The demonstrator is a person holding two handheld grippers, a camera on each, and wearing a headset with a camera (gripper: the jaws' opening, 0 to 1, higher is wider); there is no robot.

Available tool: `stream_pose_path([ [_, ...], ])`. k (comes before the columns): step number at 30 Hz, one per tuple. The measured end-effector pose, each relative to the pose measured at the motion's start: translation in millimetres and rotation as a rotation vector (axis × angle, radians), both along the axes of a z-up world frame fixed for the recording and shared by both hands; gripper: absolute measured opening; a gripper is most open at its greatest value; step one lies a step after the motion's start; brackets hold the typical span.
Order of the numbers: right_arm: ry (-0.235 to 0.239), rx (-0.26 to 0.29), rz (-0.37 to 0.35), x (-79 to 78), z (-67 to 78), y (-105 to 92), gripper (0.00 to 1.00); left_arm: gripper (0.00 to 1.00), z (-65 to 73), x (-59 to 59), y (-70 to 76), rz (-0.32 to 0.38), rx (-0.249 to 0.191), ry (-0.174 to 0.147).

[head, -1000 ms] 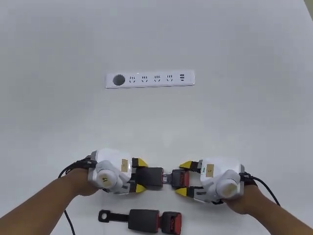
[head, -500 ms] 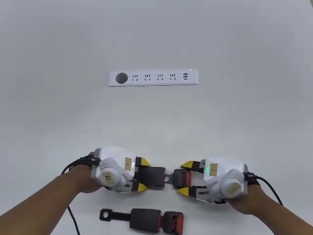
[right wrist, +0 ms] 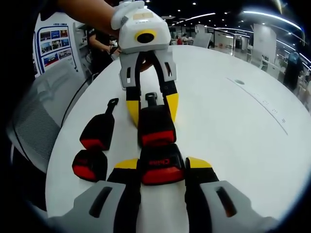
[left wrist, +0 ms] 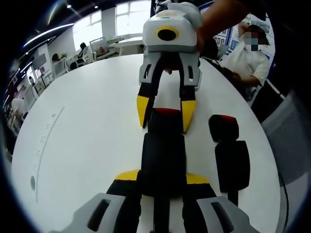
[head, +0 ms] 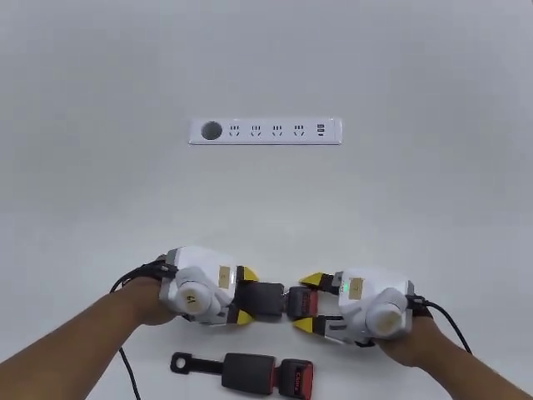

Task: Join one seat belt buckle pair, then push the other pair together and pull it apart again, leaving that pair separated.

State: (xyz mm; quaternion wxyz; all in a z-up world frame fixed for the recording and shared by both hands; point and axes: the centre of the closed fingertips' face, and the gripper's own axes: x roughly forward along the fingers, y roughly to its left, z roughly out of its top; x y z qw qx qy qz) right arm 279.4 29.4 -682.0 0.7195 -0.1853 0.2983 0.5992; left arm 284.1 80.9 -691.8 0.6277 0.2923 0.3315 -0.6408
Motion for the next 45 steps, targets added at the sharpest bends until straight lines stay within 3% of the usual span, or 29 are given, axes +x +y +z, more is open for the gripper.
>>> stream_pose_path([
  [9,0.006,-0.01,0.0,-0.4,6.2,4.5,0.32,0.32,-1.0,1.3,0.3,0.003,0.0,0.002],
  [45,-0.008,-0.026,0.018,0.9,0.7,3.7,0.34,0.34,-0.1,-1.2,0.0,-0.023,0.021,-0.011],
])
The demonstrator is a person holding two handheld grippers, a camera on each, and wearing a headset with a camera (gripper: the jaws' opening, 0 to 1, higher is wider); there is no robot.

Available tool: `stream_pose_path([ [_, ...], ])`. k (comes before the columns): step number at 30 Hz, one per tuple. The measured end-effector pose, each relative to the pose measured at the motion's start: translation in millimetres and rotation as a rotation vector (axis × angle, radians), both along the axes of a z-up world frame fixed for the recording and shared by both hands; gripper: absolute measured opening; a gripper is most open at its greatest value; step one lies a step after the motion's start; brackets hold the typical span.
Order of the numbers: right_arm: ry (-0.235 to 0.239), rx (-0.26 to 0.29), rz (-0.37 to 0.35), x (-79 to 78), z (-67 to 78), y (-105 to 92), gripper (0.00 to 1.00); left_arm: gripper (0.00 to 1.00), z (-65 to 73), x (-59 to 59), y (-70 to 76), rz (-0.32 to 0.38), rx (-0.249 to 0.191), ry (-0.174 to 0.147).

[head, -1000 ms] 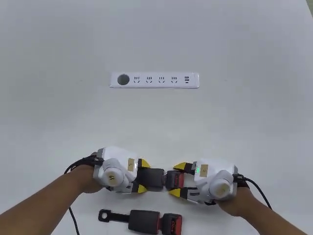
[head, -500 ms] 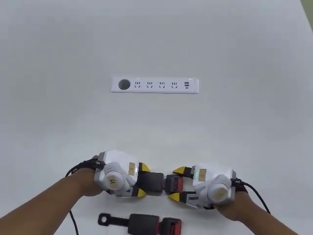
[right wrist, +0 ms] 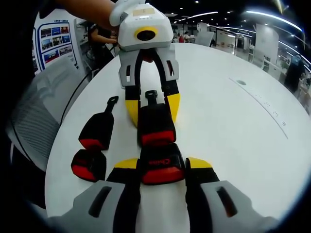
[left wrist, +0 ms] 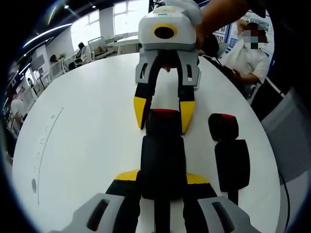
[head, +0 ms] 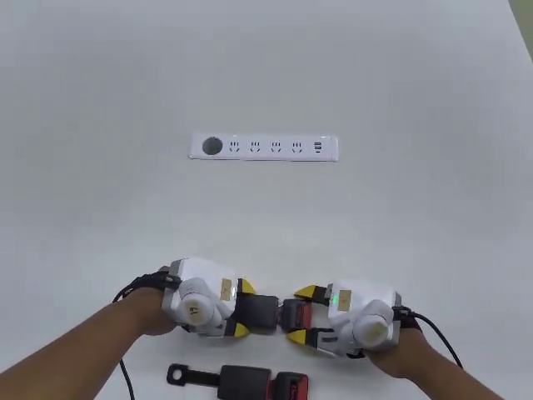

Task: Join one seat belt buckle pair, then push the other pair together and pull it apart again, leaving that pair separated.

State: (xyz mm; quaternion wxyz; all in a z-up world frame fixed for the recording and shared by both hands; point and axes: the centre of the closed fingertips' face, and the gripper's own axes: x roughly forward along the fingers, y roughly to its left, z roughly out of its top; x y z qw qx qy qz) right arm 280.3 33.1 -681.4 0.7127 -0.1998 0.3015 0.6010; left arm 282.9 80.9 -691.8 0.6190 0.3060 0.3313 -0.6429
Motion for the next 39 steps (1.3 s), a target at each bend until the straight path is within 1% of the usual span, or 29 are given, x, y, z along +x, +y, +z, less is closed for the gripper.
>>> stream_pose_path([
  [4,0.0,0.003,0.0,-0.4,1.3,0.3,0.34,0.34,0.0,-0.1,0.1,0.003,-0.001,0.002],
  [7,-0.002,0.002,0.001,0.1,-1.5,-1.1,0.34,0.34,0.5,-0.3,-0.2,0.001,0.002,0.001],
  [13,-0.005,0.001,0.002,0.3,-2.3,-3.0,0.34,0.34,0.8,-0.7,-0.3,-0.002,0.004,-0.002],
  [19,-0.006,-0.004,0.0,0.2,-1.6,-8.1,0.34,0.34,-1.0,-0.3,0.8,-0.006,0.007,-0.004],
  [24,-0.006,-0.006,-0.001,1.4,-4.7,-13.9,0.34,0.34,-0.3,-0.3,1.0,-0.007,0.011,-0.004],
  [26,-0.009,-0.001,-0.005,2.6,-5.4,-18.3,0.34,0.34,-0.1,0.0,1.2,-0.005,0.011,-0.003],
  [28,-0.007,0.008,-0.014,2.5,-5.4,-17.6,0.34,0.34,0.6,-0.1,0.9,-0.008,0.012,-0.004],
  [31,-0.009,0.004,-0.012,1.5,-0.3,-15.2,0.34,0.34,1.0,-0.2,0.9,-0.009,0.012,-0.004],
  [36,-0.009,0.008,-0.012,2.1,-0.8,-16.6,0.34,0.34,0.9,-0.1,1.2,-0.011,0.014,-0.004],
  [39,-0.009,0.0,-0.008,1.8,1.5,-18.5,0.34,0.34,0.3,0.2,1.7,-0.014,0.014,-0.003],
])
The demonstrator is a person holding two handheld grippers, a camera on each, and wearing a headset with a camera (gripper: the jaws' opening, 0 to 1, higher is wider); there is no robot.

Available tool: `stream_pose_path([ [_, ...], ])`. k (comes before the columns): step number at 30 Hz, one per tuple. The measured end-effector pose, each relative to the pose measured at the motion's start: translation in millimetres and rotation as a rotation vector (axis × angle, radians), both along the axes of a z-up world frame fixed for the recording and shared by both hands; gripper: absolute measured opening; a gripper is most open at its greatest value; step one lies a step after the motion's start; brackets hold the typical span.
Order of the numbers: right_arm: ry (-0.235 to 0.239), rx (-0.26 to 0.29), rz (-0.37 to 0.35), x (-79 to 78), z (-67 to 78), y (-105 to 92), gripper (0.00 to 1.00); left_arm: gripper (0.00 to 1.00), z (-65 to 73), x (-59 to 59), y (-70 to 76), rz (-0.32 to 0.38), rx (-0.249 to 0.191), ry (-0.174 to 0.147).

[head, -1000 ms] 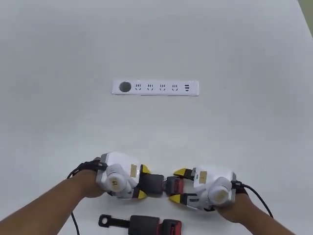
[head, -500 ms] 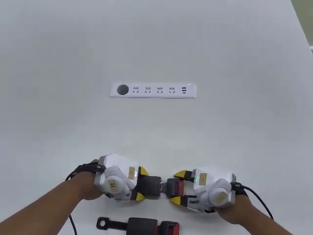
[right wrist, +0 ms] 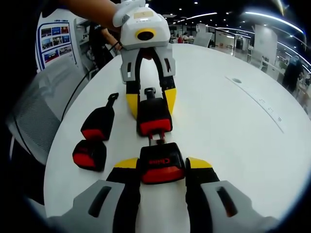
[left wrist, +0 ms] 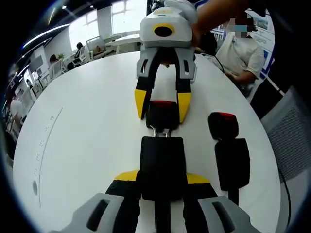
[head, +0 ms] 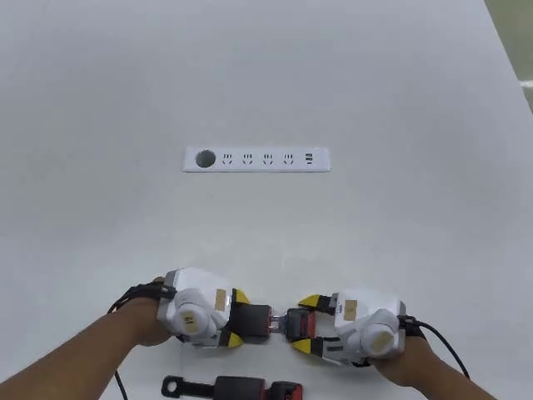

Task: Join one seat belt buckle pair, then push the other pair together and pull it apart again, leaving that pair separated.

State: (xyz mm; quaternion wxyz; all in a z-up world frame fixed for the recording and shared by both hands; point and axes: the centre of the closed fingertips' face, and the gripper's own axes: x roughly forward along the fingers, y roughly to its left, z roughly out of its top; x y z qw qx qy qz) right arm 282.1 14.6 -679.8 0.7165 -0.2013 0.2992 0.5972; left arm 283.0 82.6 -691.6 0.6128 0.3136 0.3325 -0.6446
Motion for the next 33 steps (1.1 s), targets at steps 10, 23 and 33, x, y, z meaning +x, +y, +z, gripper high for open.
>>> stream_pose_path([
  [10,0.007,-0.017,-0.006,0.4,1.1,-23.9,0.34,0.34,1.6,0.4,-1.2,-0.001,0.002,0.001],
  [23,0.01,-0.035,-0.01,-1.9,0.7,-56.4,0.34,0.34,0.4,0.6,-1.0,0.002,0.005,0.002],
  [33,0.018,-0.046,-0.019,-3.4,1.0,-78.6,0.34,0.34,1.2,0.4,-1.9,0.006,0.01,0.003],
])
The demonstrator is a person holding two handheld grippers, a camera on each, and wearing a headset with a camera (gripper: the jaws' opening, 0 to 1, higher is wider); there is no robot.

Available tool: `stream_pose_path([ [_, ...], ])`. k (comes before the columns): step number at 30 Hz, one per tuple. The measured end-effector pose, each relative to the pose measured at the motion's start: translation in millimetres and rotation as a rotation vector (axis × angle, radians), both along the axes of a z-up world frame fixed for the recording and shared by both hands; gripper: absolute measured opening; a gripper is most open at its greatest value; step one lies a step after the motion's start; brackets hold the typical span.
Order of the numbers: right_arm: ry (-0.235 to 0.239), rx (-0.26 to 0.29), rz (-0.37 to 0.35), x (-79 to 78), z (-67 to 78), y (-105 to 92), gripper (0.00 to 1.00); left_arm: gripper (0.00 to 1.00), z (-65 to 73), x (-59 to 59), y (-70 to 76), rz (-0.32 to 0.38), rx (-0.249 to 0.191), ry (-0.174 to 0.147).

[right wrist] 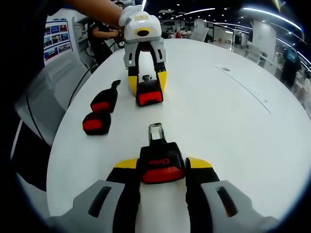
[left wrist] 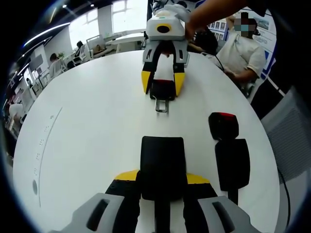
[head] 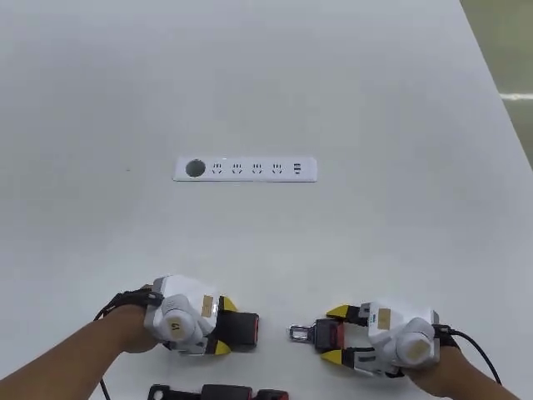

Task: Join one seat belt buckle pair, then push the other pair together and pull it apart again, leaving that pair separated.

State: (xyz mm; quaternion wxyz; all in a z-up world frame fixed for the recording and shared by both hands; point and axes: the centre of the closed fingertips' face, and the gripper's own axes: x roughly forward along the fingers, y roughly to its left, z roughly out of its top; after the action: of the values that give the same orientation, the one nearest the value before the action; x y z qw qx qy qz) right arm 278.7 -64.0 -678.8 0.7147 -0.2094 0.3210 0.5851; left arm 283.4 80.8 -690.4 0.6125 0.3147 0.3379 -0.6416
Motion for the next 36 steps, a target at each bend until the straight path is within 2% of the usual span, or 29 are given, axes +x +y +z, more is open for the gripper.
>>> stream_pose_path([
  [8,-0.003,-0.012,-0.019,3.1,-4.7,-16.2,0.34,0.34,-0.4,0.1,0.5,0.002,0.005,0.001],
  [13,0.001,-0.018,-0.022,-0.1,-6.6,-26.7,0.34,0.34,-1.8,0.3,1.3,0.002,0.007,0.001],
  [26,0.001,-0.04,-0.021,-4.1,-8.6,-41.3,0.35,0.34,-0.2,-0.1,0.4,0.004,0.021,0.001],
  [36,0.002,-0.051,-0.022,-4.5,-8.0,-43.7,0.35,0.34,-1.6,0.0,0.7,0.01,0.033,0.001],
])
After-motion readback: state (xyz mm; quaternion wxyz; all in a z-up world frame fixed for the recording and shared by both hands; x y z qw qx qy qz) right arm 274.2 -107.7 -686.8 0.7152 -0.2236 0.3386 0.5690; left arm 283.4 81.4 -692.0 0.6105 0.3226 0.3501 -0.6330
